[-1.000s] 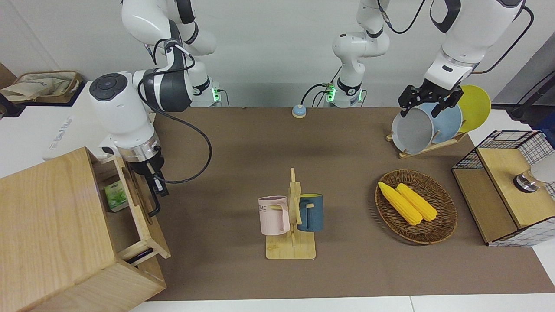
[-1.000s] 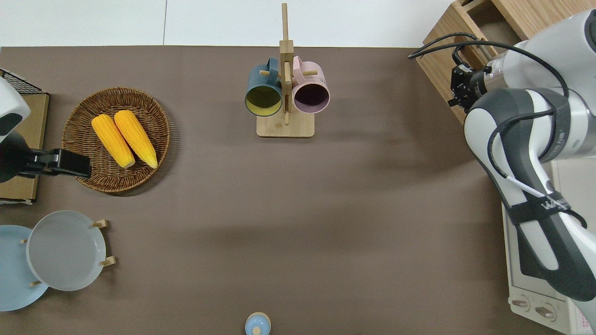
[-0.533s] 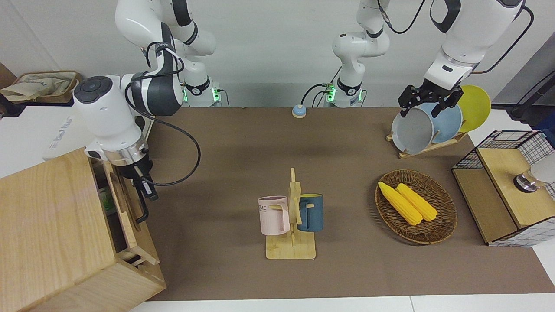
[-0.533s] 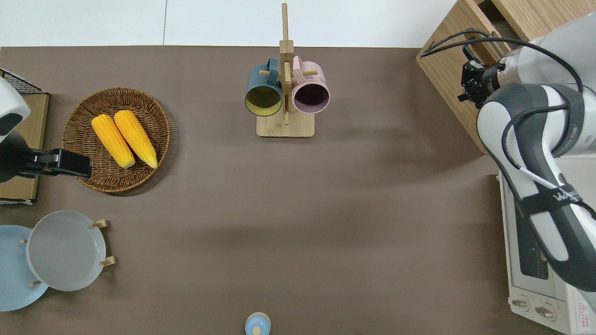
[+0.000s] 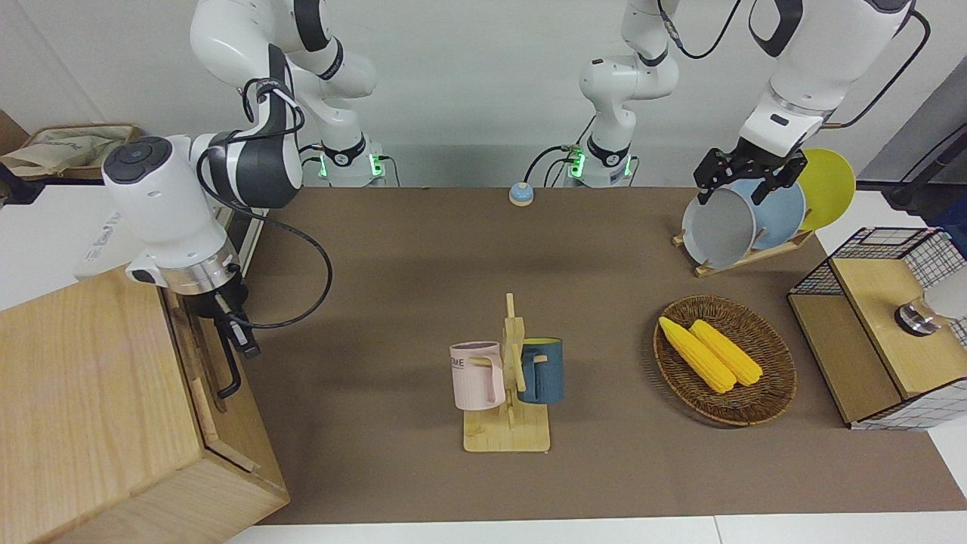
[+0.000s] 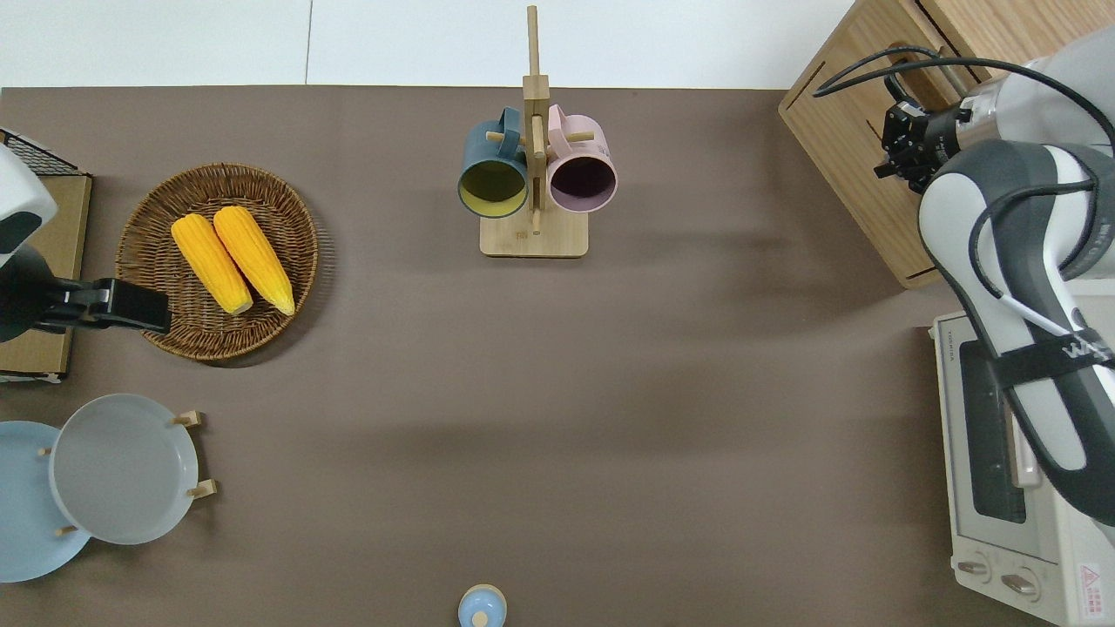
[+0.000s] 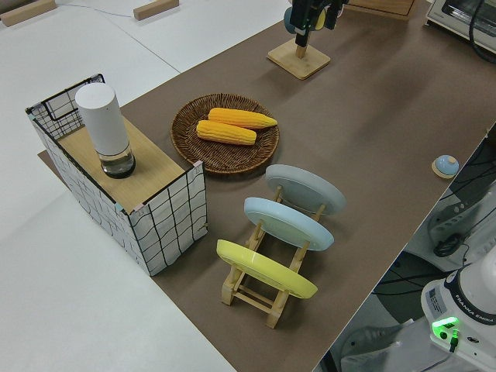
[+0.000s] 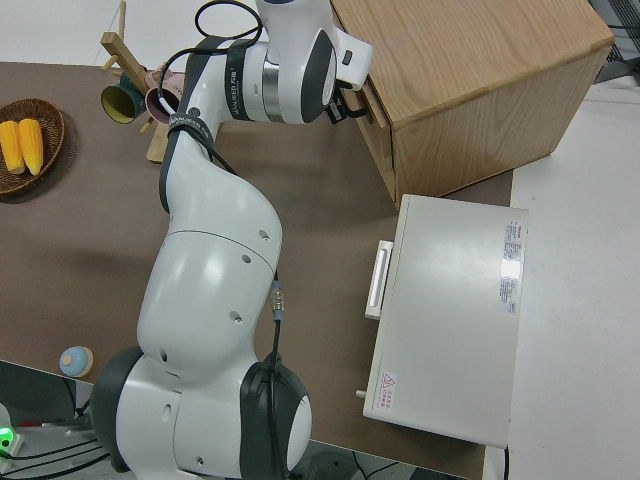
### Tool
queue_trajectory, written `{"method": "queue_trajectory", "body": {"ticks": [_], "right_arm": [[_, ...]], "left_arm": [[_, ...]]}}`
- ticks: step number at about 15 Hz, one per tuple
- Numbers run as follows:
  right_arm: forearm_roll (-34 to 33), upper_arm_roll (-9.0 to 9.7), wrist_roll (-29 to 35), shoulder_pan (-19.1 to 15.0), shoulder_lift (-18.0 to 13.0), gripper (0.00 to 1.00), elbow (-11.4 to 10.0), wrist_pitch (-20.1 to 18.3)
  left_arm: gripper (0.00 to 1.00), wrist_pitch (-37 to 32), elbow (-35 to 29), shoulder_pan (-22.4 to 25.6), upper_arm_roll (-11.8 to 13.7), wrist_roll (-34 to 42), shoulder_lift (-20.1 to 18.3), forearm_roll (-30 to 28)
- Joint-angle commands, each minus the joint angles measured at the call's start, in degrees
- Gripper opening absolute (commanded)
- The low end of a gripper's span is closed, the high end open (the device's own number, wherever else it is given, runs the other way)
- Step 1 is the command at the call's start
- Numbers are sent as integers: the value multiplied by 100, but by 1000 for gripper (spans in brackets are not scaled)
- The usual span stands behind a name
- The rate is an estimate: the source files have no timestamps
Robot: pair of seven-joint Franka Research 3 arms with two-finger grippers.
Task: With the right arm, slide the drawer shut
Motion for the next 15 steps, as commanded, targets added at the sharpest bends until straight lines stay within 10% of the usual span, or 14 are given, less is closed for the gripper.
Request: {"method": "queue_trajectory", "body": {"ticks": [1, 15], "right_arm": [[-31, 328, -299, -375, 238, 0, 316, 107], [-58, 390, -308, -262, 160, 0, 263, 11]], "left_arm": [[993, -113, 149, 22, -37, 56, 65, 98], [993, -113, 140, 22, -37, 56, 74, 98]]}}
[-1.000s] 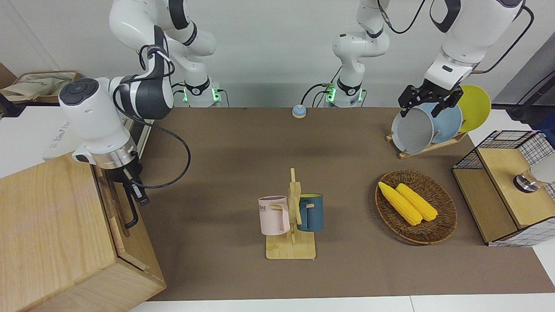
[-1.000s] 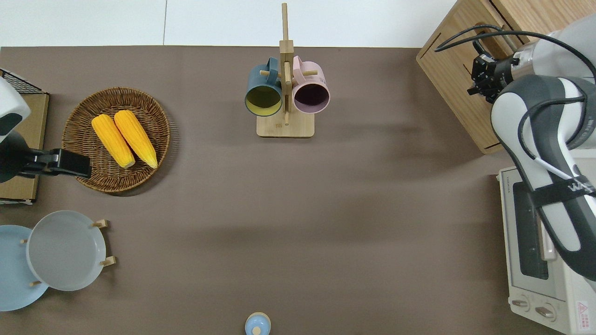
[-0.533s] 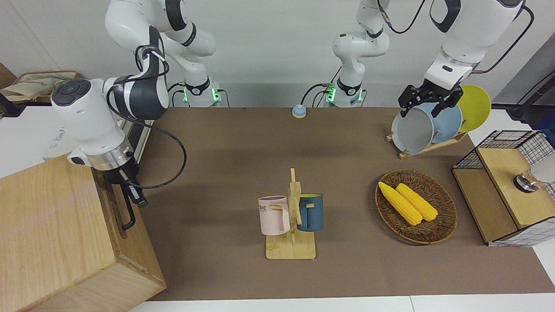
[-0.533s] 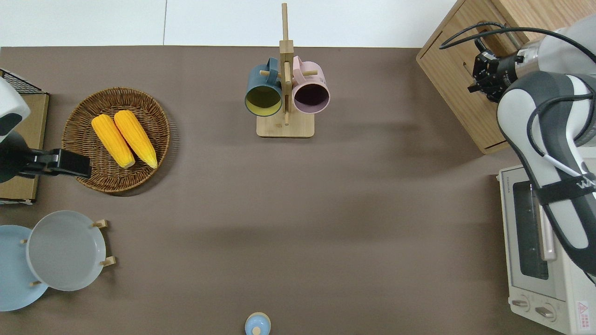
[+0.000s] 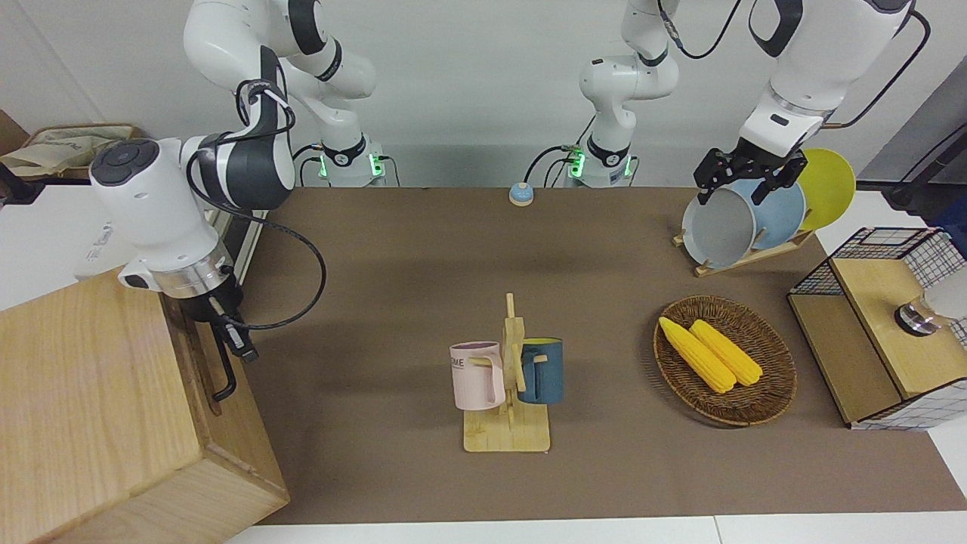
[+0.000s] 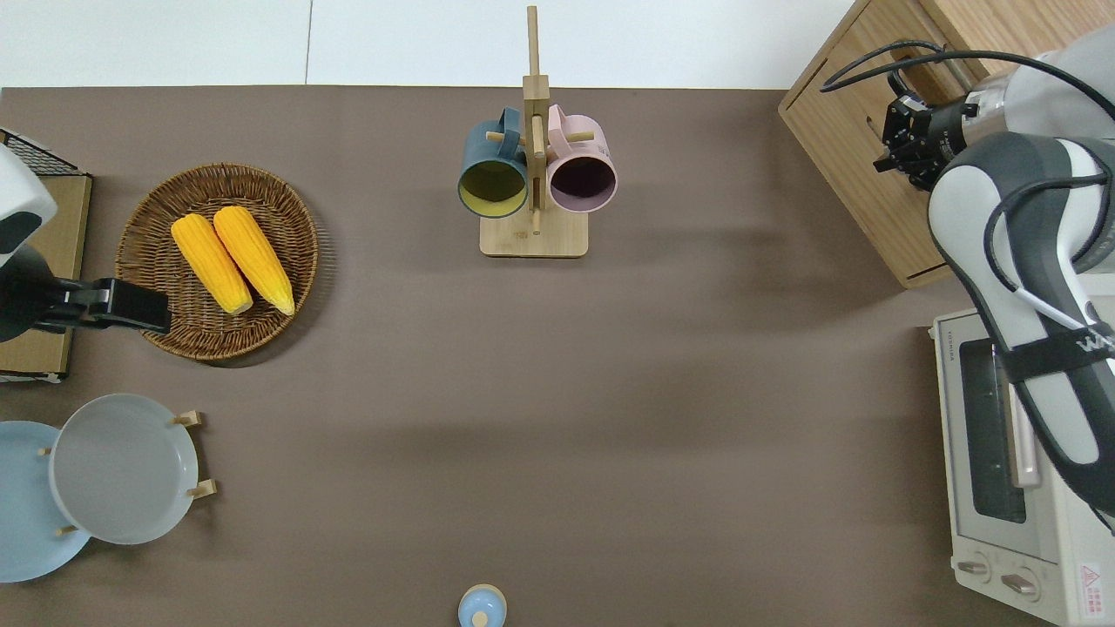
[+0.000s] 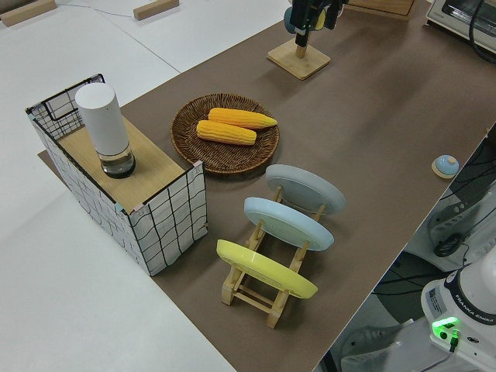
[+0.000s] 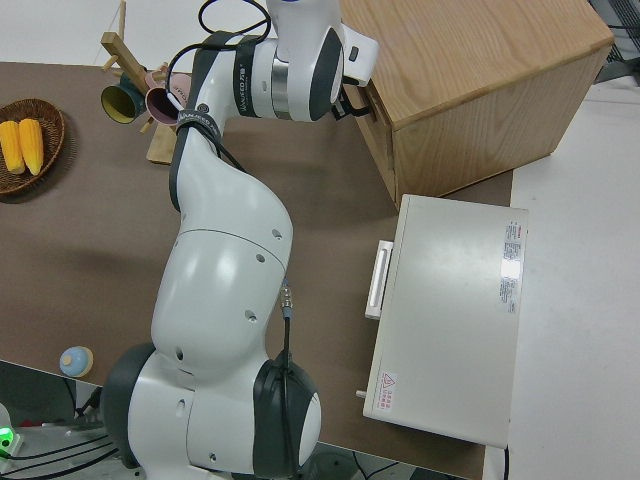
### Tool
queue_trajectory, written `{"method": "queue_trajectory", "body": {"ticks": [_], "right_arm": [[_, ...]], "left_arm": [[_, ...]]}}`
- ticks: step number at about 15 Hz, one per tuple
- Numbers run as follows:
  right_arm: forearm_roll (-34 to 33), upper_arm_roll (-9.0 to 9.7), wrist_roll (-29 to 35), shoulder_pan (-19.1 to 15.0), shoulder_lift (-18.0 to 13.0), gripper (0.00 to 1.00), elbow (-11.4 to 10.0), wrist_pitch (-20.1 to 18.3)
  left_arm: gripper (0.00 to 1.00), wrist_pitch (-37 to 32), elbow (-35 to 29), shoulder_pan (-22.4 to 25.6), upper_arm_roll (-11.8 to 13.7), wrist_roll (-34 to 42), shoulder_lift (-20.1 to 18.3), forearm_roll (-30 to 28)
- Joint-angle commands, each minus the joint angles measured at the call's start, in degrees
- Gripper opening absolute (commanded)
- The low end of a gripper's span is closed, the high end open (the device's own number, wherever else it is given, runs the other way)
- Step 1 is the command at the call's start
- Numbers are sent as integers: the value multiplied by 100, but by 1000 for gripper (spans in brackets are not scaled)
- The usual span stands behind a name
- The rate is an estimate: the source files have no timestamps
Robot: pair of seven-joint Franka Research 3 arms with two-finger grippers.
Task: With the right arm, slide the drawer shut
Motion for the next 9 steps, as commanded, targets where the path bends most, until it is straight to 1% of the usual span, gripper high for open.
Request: {"method": "queue_trajectory", "body": {"ticks": [1, 2, 4, 5, 6, 7, 8, 9], "right_arm": [[-56, 79, -173, 42, 1, 0, 121, -49], [-30, 79, -243, 130, -105, 0, 95, -163], [-12, 44, -514, 349, -350, 0, -10, -566], [-3, 35, -655, 411, -465, 0, -46, -742], [6, 35, -839, 473, -596, 0, -124, -909], [6, 1, -1093, 552, -711, 0, -177, -1050], [14, -8, -1539, 622, -912, 0, -300, -1339], [15, -35, -1849, 675, -1053, 0, -379, -1533]], "left_arm": [[993, -113, 149, 22, -37, 55, 65, 98], [993, -113, 149, 22, -37, 55, 65, 98], [993, -113, 149, 22, -37, 55, 65, 98], [993, -113, 149, 22, -37, 55, 65, 98], [993, -113, 149, 22, -37, 55, 65, 98], [993, -113, 149, 22, -37, 55, 65, 98], [993, -113, 140, 22, -37, 55, 65, 98], [993, -113, 140, 22, -37, 55, 65, 98]]}}
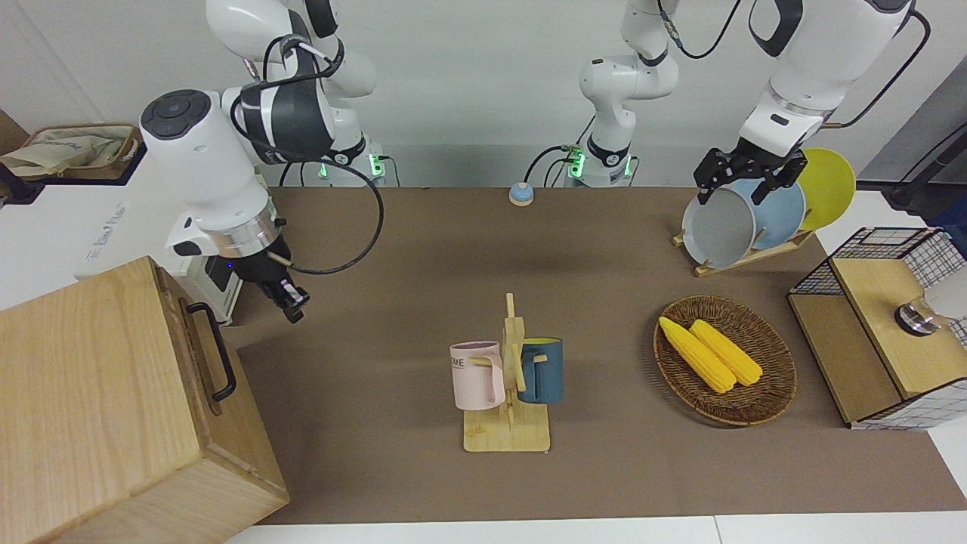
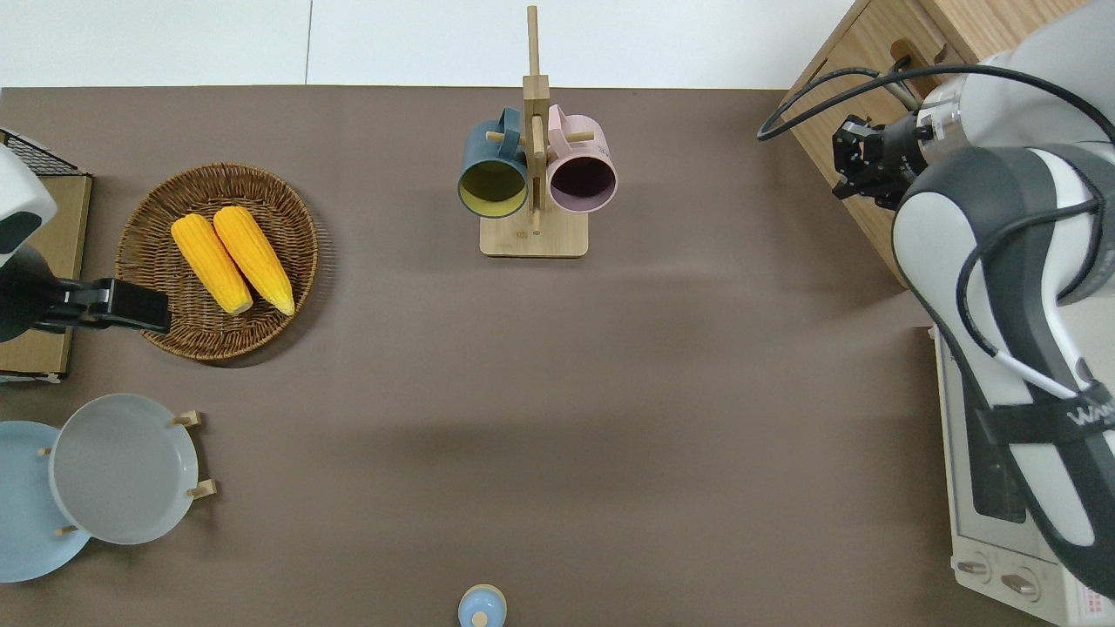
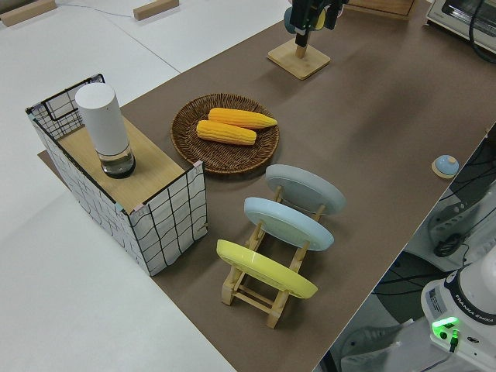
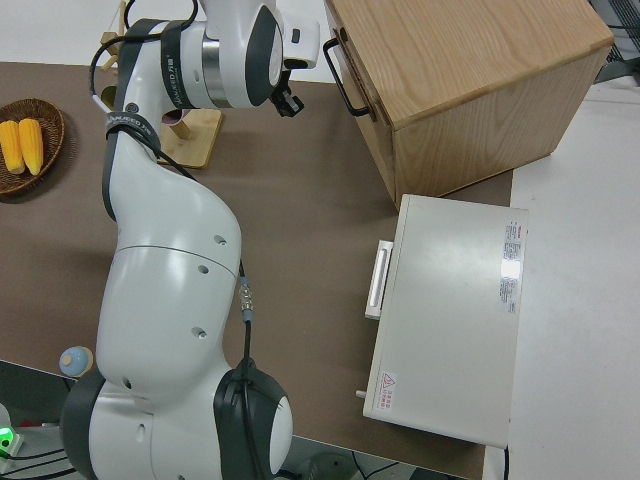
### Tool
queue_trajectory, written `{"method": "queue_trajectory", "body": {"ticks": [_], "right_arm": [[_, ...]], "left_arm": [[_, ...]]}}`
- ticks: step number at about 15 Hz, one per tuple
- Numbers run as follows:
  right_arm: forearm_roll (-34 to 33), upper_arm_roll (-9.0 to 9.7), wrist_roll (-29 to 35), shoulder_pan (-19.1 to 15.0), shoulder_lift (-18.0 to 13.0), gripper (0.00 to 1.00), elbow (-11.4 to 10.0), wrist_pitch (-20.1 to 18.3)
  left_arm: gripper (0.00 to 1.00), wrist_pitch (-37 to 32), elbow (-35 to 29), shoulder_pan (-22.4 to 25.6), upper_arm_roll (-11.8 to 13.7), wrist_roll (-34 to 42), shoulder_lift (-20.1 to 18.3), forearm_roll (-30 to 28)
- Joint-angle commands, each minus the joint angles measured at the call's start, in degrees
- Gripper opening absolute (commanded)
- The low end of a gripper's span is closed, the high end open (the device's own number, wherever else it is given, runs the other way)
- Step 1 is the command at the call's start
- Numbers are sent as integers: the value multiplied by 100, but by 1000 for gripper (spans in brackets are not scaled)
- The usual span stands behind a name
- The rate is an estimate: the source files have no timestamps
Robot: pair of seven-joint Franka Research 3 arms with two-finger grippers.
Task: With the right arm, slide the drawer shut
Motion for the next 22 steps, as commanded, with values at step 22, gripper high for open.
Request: {"method": "queue_trajectory", "body": {"ticks": [22], "right_arm": [[-407, -565, -4157, 493, -1500, 300, -965, -1333]], "left_arm": [[993, -113, 140, 22, -37, 56, 65, 98]]}}
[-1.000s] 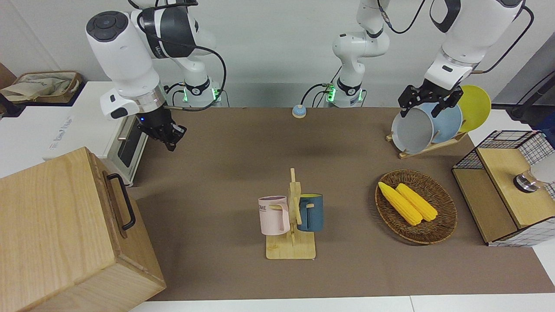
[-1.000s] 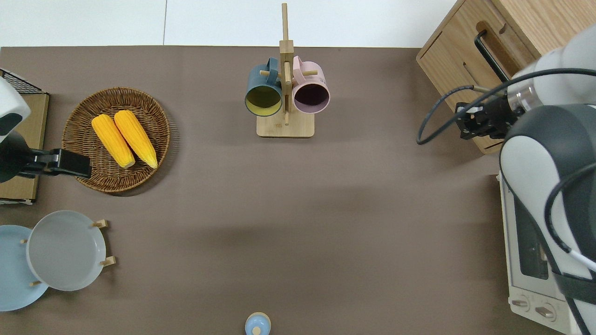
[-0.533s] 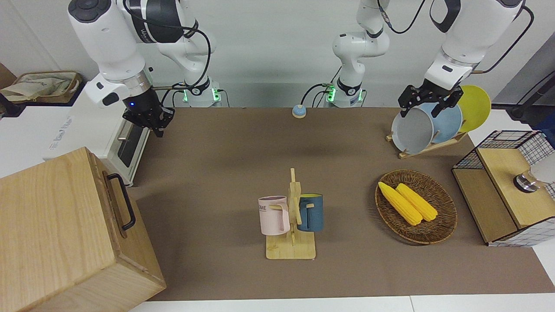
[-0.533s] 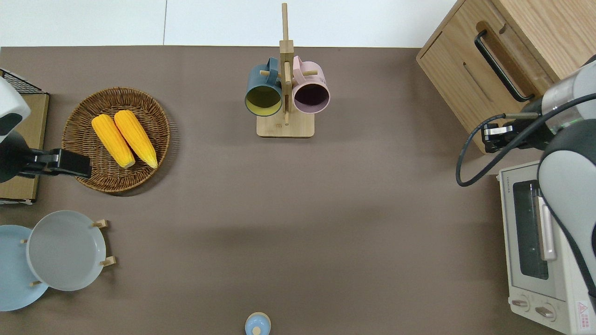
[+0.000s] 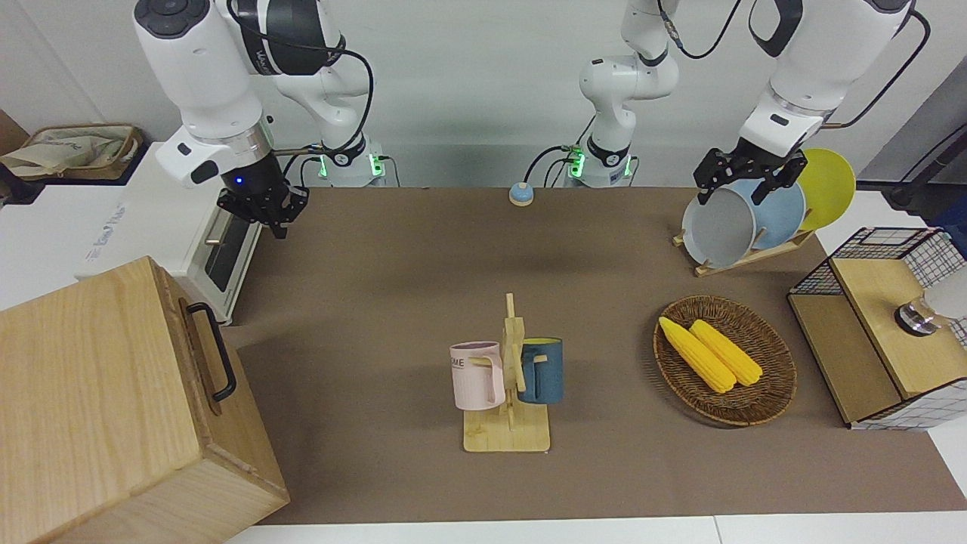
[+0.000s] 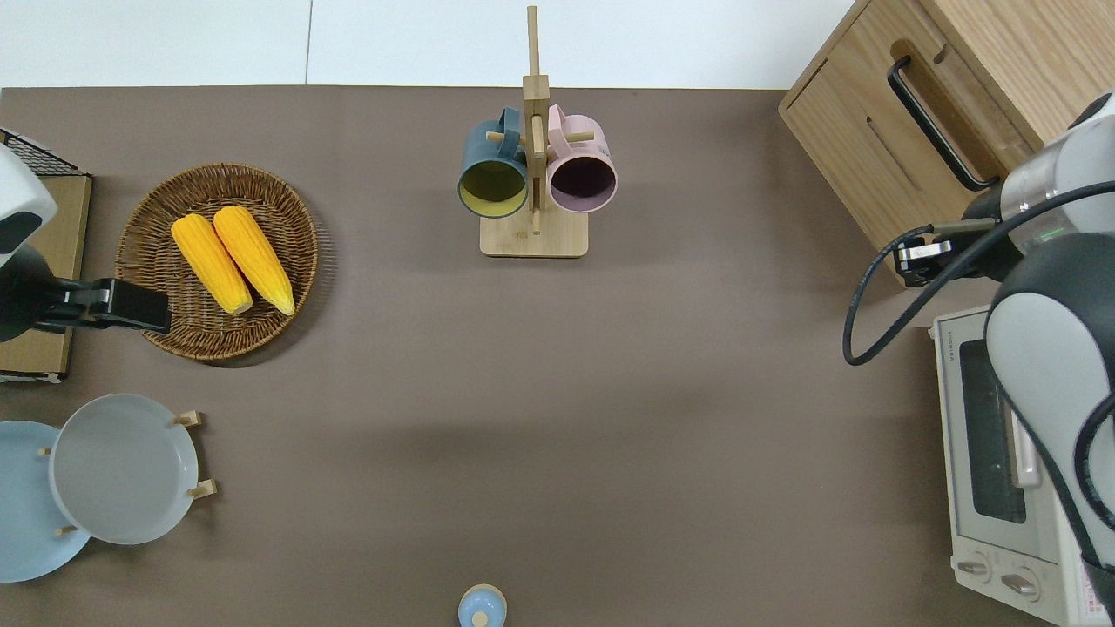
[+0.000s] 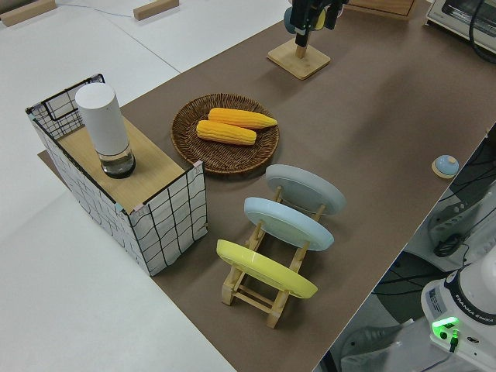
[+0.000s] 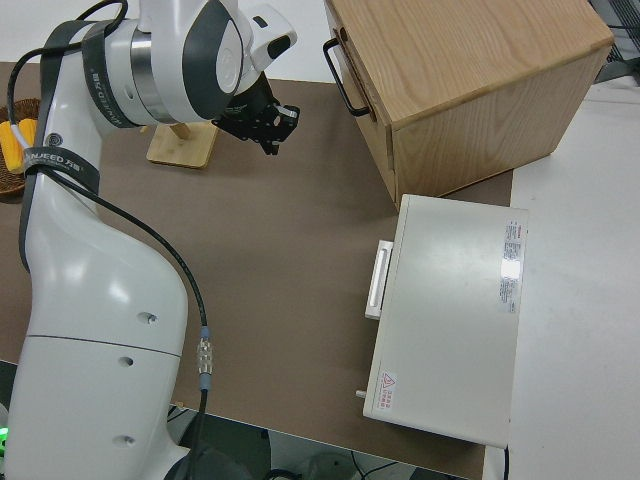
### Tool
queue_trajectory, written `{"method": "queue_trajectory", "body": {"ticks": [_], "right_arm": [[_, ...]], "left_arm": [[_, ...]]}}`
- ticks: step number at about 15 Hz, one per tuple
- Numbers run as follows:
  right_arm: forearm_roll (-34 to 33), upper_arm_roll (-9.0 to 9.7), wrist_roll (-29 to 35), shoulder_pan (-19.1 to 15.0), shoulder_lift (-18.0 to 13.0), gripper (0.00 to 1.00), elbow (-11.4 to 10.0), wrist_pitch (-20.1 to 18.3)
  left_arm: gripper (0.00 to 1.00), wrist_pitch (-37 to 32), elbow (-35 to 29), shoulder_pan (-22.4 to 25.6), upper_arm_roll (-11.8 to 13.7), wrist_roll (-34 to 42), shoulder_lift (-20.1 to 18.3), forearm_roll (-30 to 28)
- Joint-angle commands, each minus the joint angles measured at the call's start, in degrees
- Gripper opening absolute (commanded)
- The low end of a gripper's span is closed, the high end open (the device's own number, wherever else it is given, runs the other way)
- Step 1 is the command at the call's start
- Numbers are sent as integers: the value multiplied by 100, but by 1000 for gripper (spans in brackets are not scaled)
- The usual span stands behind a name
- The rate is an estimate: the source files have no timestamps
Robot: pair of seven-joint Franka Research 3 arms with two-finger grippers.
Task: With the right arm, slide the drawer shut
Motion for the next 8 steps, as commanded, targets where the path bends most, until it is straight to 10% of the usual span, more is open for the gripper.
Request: {"method": "queue_trajectory", "body": {"ticks": [1, 4, 8], "right_arm": [[-163, 18, -141, 15, -121, 446, -130, -28], [-137, 18, -27, -11, -103, 980, -121, -28], [-32, 18, -9, -11, -103, 983, -113, -28]], "left_arm": [[993, -113, 149, 22, -37, 55, 65, 98], [993, -113, 140, 22, -37, 55, 65, 98], [993, -113, 140, 22, -37, 55, 65, 98]]}}
